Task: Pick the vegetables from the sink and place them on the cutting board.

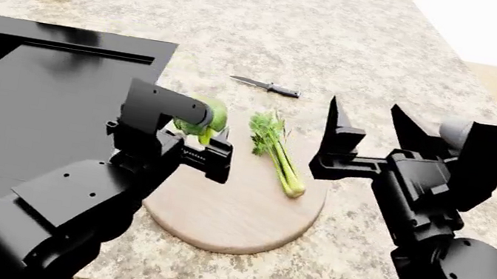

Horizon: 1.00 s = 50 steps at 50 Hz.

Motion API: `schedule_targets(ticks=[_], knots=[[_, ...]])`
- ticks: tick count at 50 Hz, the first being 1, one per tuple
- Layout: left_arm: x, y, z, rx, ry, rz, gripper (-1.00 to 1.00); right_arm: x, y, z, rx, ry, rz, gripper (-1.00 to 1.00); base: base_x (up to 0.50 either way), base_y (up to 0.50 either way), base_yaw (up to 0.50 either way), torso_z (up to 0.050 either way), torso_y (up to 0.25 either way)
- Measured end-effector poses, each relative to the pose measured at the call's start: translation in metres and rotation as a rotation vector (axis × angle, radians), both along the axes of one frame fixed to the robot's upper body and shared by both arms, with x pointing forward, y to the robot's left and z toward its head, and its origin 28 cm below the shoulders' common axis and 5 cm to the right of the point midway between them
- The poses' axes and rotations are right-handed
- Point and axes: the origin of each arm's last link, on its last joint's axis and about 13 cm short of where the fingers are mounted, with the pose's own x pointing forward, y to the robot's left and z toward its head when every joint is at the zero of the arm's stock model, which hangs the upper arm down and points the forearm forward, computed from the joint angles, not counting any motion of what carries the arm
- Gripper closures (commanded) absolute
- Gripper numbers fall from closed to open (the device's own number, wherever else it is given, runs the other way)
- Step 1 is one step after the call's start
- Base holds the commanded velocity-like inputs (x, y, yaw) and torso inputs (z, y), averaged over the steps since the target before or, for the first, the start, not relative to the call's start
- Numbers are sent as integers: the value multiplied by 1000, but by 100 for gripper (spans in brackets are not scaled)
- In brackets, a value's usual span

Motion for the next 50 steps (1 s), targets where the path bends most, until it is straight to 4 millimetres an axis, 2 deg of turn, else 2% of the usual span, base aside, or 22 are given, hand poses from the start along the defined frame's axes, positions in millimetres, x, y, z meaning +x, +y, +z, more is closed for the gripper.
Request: schedule_targets(ticks=[9, 19, 20, 40, 50], knots=[[3, 0, -17, 31, 66, -11, 100, -1, 0, 1, 8, -4, -1, -100, 0, 0, 0, 0, 0], [8, -1, -18, 46, 64, -18, 100, -1, 0, 0, 10, -3, 2, -100, 1, 0, 0, 0, 0], [8, -1, -18, 46, 64, -19, -100, -1, 0, 0, 10, -3, 2, -100, 0, 0, 0, 0, 0], [2, 0, -23, 23, 86, -13, -100, 0, 2, -1, 2, 0, 14, -100, 0, 0, 0, 0, 0], [-16, 6, 1, -12, -61, 38, -100, -1, 3, 0, 6, -7, 15, -100, 0, 0, 0, 0, 0]])
